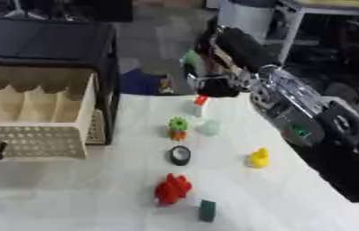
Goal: Pick up objects from table and place into drawer.
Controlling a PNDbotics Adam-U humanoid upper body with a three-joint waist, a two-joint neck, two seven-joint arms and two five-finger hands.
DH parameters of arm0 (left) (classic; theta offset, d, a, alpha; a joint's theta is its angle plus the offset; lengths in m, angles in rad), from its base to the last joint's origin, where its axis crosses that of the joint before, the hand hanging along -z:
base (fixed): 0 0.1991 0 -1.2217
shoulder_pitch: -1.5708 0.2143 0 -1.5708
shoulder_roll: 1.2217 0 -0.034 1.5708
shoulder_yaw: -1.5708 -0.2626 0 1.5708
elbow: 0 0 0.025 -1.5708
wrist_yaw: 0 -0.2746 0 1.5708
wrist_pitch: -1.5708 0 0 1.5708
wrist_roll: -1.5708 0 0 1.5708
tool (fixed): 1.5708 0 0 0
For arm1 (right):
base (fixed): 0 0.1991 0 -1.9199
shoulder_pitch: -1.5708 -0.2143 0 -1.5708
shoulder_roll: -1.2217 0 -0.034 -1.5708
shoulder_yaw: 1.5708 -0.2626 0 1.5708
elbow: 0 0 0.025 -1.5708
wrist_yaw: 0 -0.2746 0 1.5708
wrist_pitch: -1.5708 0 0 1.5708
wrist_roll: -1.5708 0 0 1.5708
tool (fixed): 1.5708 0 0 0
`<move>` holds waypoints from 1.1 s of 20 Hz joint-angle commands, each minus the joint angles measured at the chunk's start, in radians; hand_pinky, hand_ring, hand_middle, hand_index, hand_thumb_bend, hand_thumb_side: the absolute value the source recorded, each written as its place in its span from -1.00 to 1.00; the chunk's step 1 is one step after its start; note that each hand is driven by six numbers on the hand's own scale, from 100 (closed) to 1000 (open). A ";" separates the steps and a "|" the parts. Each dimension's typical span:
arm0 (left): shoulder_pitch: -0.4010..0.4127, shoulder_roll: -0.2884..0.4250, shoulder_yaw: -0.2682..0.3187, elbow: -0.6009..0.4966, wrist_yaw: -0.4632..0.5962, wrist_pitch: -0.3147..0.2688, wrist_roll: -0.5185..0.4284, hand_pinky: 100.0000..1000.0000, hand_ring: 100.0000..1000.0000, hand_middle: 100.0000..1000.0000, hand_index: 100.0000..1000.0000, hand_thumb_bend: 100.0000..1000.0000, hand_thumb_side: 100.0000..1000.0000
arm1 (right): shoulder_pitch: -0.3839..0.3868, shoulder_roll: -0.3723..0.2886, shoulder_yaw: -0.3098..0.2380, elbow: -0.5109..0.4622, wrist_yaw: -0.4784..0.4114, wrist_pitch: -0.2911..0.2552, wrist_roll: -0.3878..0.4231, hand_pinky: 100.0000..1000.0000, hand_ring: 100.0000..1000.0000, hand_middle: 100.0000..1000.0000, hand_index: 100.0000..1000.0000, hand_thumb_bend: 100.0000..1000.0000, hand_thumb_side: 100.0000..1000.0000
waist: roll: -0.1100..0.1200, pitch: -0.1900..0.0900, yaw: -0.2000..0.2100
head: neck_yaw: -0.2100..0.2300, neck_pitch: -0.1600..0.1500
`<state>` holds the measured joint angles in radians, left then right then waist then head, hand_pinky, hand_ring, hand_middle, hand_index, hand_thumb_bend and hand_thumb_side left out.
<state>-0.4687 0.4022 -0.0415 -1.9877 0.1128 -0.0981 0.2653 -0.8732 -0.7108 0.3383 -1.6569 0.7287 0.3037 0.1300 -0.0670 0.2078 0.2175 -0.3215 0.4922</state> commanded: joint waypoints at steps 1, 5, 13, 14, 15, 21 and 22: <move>-0.004 0.001 0.014 -0.012 0.005 0.006 0.009 0.12 0.01 0.23 0.73 -1.00 1.00 | -0.043 -0.002 -0.023 -0.004 -0.024 0.012 -0.023 -0.67 -0.23 -0.25 -0.54 -1.00 -0.50 | 0.002 -0.022 0.010 | -0.014 0.004; 0.005 -0.018 0.020 -0.012 0.006 0.016 0.017 0.12 0.01 0.23 0.73 -1.00 1.00 | -0.088 0.018 -0.029 0.016 -0.045 0.023 -0.050 -0.67 -0.24 -0.26 -0.55 -1.00 -0.54 | -0.004 -0.026 0.035 | -0.037 0.004; 0.008 -0.053 0.028 -0.012 0.005 0.025 0.032 0.12 0.02 0.23 0.73 -1.00 1.00 | -0.175 0.095 -0.041 0.076 -0.051 0.037 -0.115 -0.66 -0.26 -0.27 -0.55 -1.00 -0.62 | -0.010 -0.031 0.087 | -0.072 -0.005; 0.007 -0.058 0.029 -0.012 0.005 0.027 0.035 0.12 0.02 0.23 0.73 -1.00 1.00 | -0.184 0.107 -0.043 0.083 -0.048 0.038 -0.124 -0.66 -0.26 -0.27 -0.54 -1.00 -0.64 | -0.010 -0.032 0.091 | -0.077 -0.005; 0.006 -0.062 0.030 -0.012 0.005 0.028 0.037 0.12 0.02 0.23 0.73 -1.00 1.00 | -0.192 0.121 -0.045 0.091 -0.048 0.038 -0.132 -0.65 -0.26 -0.28 -0.54 -1.00 -0.65 | -0.011 -0.033 0.096 | -0.083 -0.005; -0.009 -0.073 0.033 -0.012 0.006 0.016 0.052 0.12 0.04 0.23 0.72 -1.00 1.00 | -0.215 0.171 -0.044 0.129 -0.042 0.030 -0.168 -0.64 -0.27 -0.28 -0.54 -1.00 -0.68 | -0.012 -0.034 0.124 | -0.120 -0.003; -0.014 -0.074 0.034 -0.012 0.004 0.008 0.056 0.12 0.04 0.23 0.72 -1.00 1.00 | -0.217 0.178 -0.044 0.136 -0.041 0.028 -0.176 -0.65 -0.27 -0.28 -0.54 -1.00 -0.69 | -0.012 -0.032 0.129 | -0.126 -0.004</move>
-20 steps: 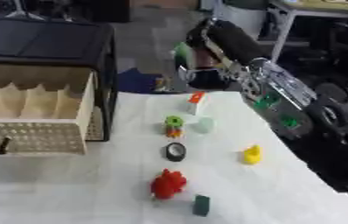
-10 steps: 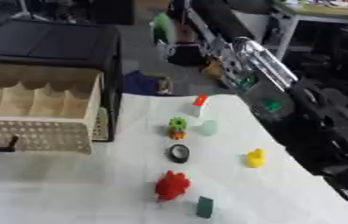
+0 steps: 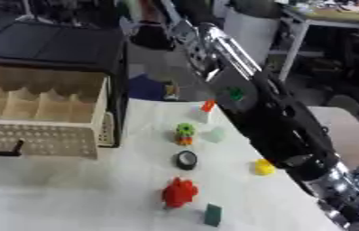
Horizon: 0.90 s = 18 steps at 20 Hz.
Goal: Pick up objects from table and place into drawer.
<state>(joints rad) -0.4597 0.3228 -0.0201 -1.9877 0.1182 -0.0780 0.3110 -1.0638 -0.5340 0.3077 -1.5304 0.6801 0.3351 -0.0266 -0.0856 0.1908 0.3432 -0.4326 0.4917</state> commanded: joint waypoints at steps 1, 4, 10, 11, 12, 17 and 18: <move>-0.027 0.005 0.013 -0.012 -0.003 -0.019 0.015 0.11 0.04 0.23 0.72 -1.00 1.00 | -0.029 0.008 -0.013 0.015 0.009 -0.004 -0.028 -0.65 -0.28 -0.28 -0.54 -1.00 -0.70 | 0.007 -0.014 0.008 | -0.022 -0.004; -0.044 0.003 0.013 -0.012 -0.011 -0.045 0.033 0.11 0.06 0.24 0.71 -1.00 1.00 | -0.033 0.022 -0.009 0.030 0.005 -0.008 -0.060 -0.65 -0.28 -0.29 -0.53 -1.00 -0.73 | 0.006 -0.008 0.023 | -0.040 -0.011; -0.069 0.000 0.008 -0.012 -0.021 -0.084 0.058 0.12 0.07 0.24 0.71 -1.00 1.00 | -0.040 0.039 0.005 0.056 0.002 -0.020 -0.092 -0.65 -0.28 -0.28 -0.54 -1.00 -0.72 | 0.003 0.001 0.052 | -0.073 -0.015; -0.071 0.000 0.007 -0.012 -0.021 -0.086 0.061 0.12 0.07 0.24 0.71 -1.00 1.00 | -0.042 0.043 0.006 0.061 0.003 -0.020 -0.094 -0.65 -0.28 -0.28 -0.54 -1.00 -0.72 | 0.002 0.001 0.055 | -0.075 -0.015; -0.072 -0.001 0.006 -0.012 -0.021 -0.088 0.062 0.12 0.07 0.24 0.71 -1.00 1.00 | -0.043 0.045 0.007 0.066 0.004 -0.021 -0.096 -0.65 -0.28 -0.28 -0.54 -1.00 -0.72 | 0.001 0.002 0.058 | -0.077 -0.016; -0.080 -0.001 0.005 -0.012 -0.019 -0.094 0.069 0.12 0.08 0.24 0.71 -1.00 1.00 | -0.047 0.059 0.018 0.082 0.008 -0.032 -0.093 -0.65 -0.28 -0.28 -0.55 -1.00 -0.70 | -0.006 0.001 0.070 | -0.086 -0.013; -0.081 -0.001 0.005 -0.012 -0.019 -0.095 0.069 0.12 0.08 0.24 0.71 -1.00 1.00 | -0.047 0.063 0.022 0.084 0.004 -0.035 -0.087 -0.65 -0.28 -0.28 -0.54 -1.00 -0.70 | -0.008 0.000 0.072 | -0.089 -0.013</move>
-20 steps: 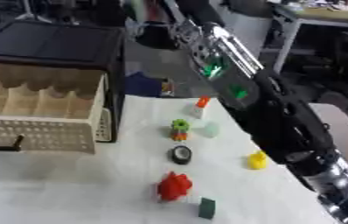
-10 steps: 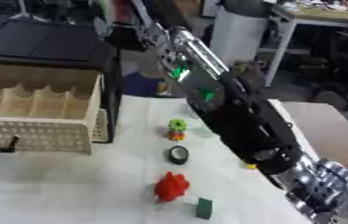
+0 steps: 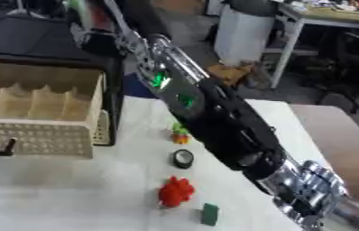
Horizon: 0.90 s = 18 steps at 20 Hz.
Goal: Pick up objects from table and place into drawer.
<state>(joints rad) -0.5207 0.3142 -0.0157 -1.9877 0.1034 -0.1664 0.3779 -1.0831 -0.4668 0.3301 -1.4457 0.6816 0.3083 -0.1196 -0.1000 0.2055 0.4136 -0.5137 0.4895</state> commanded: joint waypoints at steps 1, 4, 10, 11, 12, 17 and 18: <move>-0.022 0.007 0.001 -0.012 -0.004 -0.007 0.003 0.12 0.08 0.24 0.71 -1.00 1.00 | -0.027 -0.002 0.003 0.001 -0.003 -0.012 0.013 -0.65 -0.28 -0.28 -0.54 -1.00 -0.70 | 0.005 -0.015 0.004 | -0.010 -0.011; -0.023 0.005 0.001 -0.012 -0.002 -0.009 0.004 0.12 0.08 0.24 0.71 -1.00 1.00 | -0.023 0.009 0.010 0.007 -0.054 -0.024 0.059 -0.66 -0.31 -0.30 -0.51 -1.00 -0.78 | 0.001 -0.015 0.009 | -0.015 -0.013; -0.029 0.001 0.001 -0.012 0.004 -0.016 0.007 0.12 0.08 0.24 0.70 -1.00 1.00 | -0.019 0.017 0.005 -0.001 -0.271 -0.072 0.088 -0.69 -0.35 -0.33 -0.49 -1.00 -0.95 | -0.005 -0.011 0.017 | -0.028 -0.021; -0.031 0.001 0.001 -0.012 0.005 -0.016 0.007 0.12 0.08 0.24 0.70 -1.00 1.00 | -0.018 0.018 0.004 0.002 -0.306 -0.080 0.093 -0.69 -0.36 -0.34 -0.48 -1.00 -0.98 | -0.006 -0.008 0.019 | -0.031 -0.025; -0.033 -0.001 0.000 -0.012 0.005 -0.017 0.006 0.12 0.08 0.24 0.70 -1.00 1.00 | -0.017 0.019 0.003 0.007 -0.340 -0.086 0.100 -0.70 -0.37 -0.34 -0.48 -1.00 -1.00 | -0.007 -0.006 0.022 | -0.036 -0.029; -0.034 -0.006 -0.001 -0.012 0.006 -0.021 0.003 0.12 0.08 0.24 0.70 -1.00 1.00 | -0.015 0.024 -0.004 0.030 -0.485 -0.113 0.126 -0.70 -0.38 -0.35 -0.47 -1.00 -1.00 | -0.006 0.004 0.029 | -0.045 -0.039; -0.033 -0.007 -0.001 -0.012 0.005 -0.020 0.003 0.12 0.08 0.24 0.70 -1.00 1.00 | -0.016 0.023 -0.004 0.031 -0.507 -0.117 0.128 -0.70 -0.38 -0.35 -0.47 -1.00 -1.00 | -0.006 0.005 0.029 | -0.046 -0.040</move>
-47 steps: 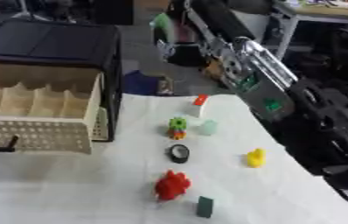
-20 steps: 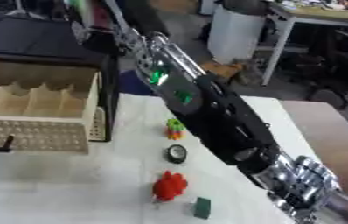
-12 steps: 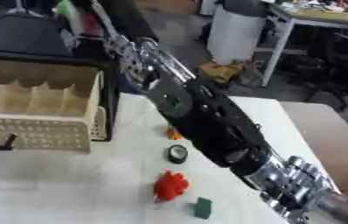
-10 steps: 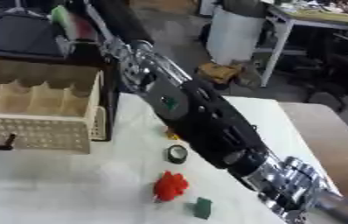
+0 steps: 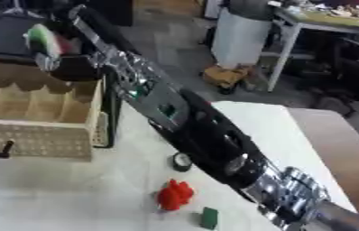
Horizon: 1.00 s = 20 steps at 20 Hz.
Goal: Pick up objects from table and place into drawer.
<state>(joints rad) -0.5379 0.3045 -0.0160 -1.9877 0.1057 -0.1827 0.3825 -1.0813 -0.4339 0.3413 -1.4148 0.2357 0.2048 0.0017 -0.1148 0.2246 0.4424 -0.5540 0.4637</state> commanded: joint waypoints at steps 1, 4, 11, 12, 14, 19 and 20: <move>-0.016 0.002 -0.002 -0.012 0.003 -0.003 -0.003 0.12 0.08 0.23 0.70 -1.00 1.00 | -0.017 -0.011 -0.015 -0.001 -0.080 -0.018 0.007 -0.69 -0.37 -0.35 -0.46 -1.00 -1.00 | 0.008 -0.012 0.001 | -0.006 -0.015; -0.015 0.000 -0.003 -0.012 0.002 -0.003 -0.005 0.12 0.08 0.23 0.70 -1.00 1.00 | -0.017 -0.013 -0.015 0.003 -0.115 -0.032 0.005 -0.62 -0.32 -0.31 -0.33 -1.00 -1.00 | 0.008 -0.009 0.002 | -0.007 -0.017; -0.012 -0.001 -0.003 -0.012 0.001 -0.001 -0.006 0.12 0.08 0.23 0.70 -1.00 1.00 | -0.014 -0.019 -0.012 0.021 -0.080 -0.085 0.018 -0.19 -0.08 -0.14 0.28 -0.56 -0.56 | 0.007 -0.007 0.004 | -0.003 -0.017; -0.012 -0.002 -0.003 -0.012 0.002 -0.001 -0.006 0.12 0.08 0.23 0.70 -1.00 1.00 | -0.014 -0.020 -0.009 0.017 -0.066 -0.091 0.027 -0.16 -0.07 -0.12 0.32 -0.48 -0.51 | 0.007 -0.006 0.003 | -0.002 -0.016; -0.012 -0.002 -0.003 -0.012 0.002 0.000 -0.006 0.12 0.08 0.23 0.70 -1.00 1.00 | -0.014 -0.023 -0.007 0.006 -0.037 -0.099 0.038 -0.11 -0.03 -0.07 0.39 -0.34 -0.43 | 0.006 -0.006 0.003 | -0.001 -0.013; -0.012 -0.004 -0.002 -0.012 0.004 0.000 -0.006 0.12 0.08 0.23 0.70 -1.00 1.00 | -0.011 -0.027 -0.006 -0.005 0.032 -0.120 0.045 0.01 0.06 0.04 0.47 -0.10 -0.26 | 0.005 -0.006 0.002 | -0.001 -0.010; -0.012 -0.004 -0.002 -0.012 0.004 0.000 -0.005 0.12 0.08 0.23 0.70 -1.00 1.00 | -0.010 -0.027 -0.007 -0.005 0.043 -0.124 0.046 0.02 0.06 0.05 0.49 -0.10 -0.22 | 0.005 -0.006 0.002 | 0.000 -0.010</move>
<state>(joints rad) -0.5377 0.2960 -0.0215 -1.9877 0.1062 -0.1839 0.3790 -1.0730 -0.4351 0.3403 -1.3988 0.2568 0.0897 0.0463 -0.1191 0.2341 0.4443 -0.5557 0.4567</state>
